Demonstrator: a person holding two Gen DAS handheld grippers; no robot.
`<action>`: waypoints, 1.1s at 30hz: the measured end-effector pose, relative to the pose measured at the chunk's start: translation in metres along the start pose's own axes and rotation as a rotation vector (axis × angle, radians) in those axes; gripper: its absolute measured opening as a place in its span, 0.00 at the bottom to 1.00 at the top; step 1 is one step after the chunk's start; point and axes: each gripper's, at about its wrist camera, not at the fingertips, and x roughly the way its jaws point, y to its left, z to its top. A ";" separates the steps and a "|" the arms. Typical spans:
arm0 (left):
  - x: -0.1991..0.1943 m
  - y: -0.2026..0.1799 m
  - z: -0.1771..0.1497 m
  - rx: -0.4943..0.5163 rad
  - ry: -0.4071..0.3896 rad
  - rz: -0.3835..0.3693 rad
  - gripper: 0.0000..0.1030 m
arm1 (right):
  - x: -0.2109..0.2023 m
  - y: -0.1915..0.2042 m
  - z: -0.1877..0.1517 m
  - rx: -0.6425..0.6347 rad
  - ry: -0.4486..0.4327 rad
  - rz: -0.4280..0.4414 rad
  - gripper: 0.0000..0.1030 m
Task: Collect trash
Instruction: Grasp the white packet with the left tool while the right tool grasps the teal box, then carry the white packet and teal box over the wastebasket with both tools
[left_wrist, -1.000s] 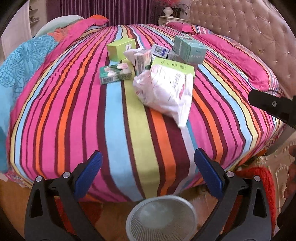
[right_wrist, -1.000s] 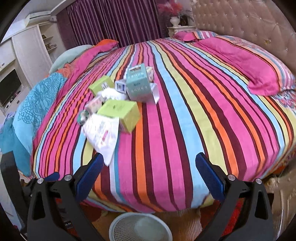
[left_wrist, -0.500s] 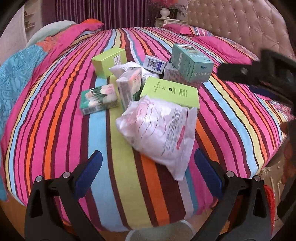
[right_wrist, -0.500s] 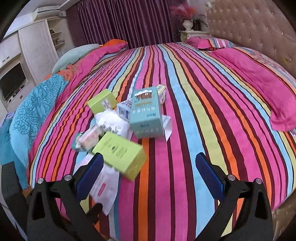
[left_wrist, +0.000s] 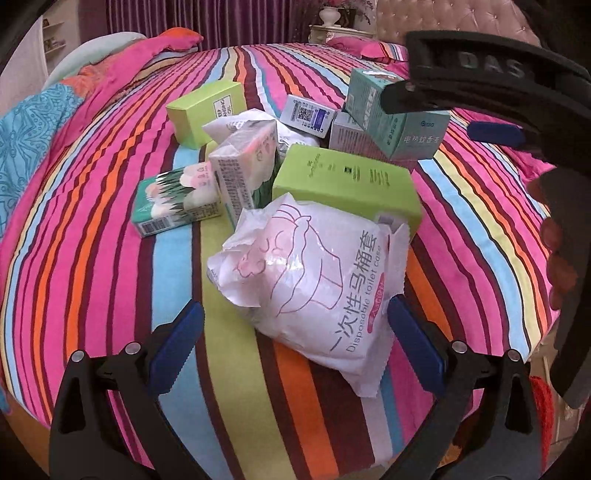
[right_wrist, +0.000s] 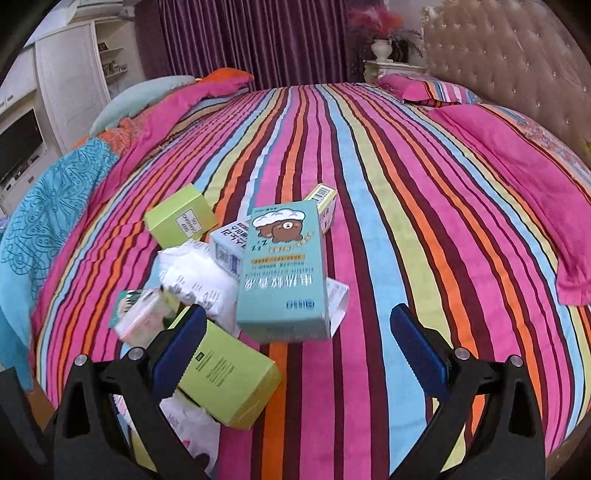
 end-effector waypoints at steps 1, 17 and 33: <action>0.003 -0.001 0.001 0.001 0.004 -0.002 0.94 | 0.004 0.001 0.001 -0.008 0.004 -0.007 0.92; 0.012 0.011 -0.001 -0.041 0.003 -0.057 0.60 | 0.024 -0.004 0.007 0.024 0.045 0.021 0.45; -0.026 0.017 -0.017 -0.059 -0.023 -0.079 0.54 | -0.037 -0.026 -0.016 0.111 -0.006 0.064 0.45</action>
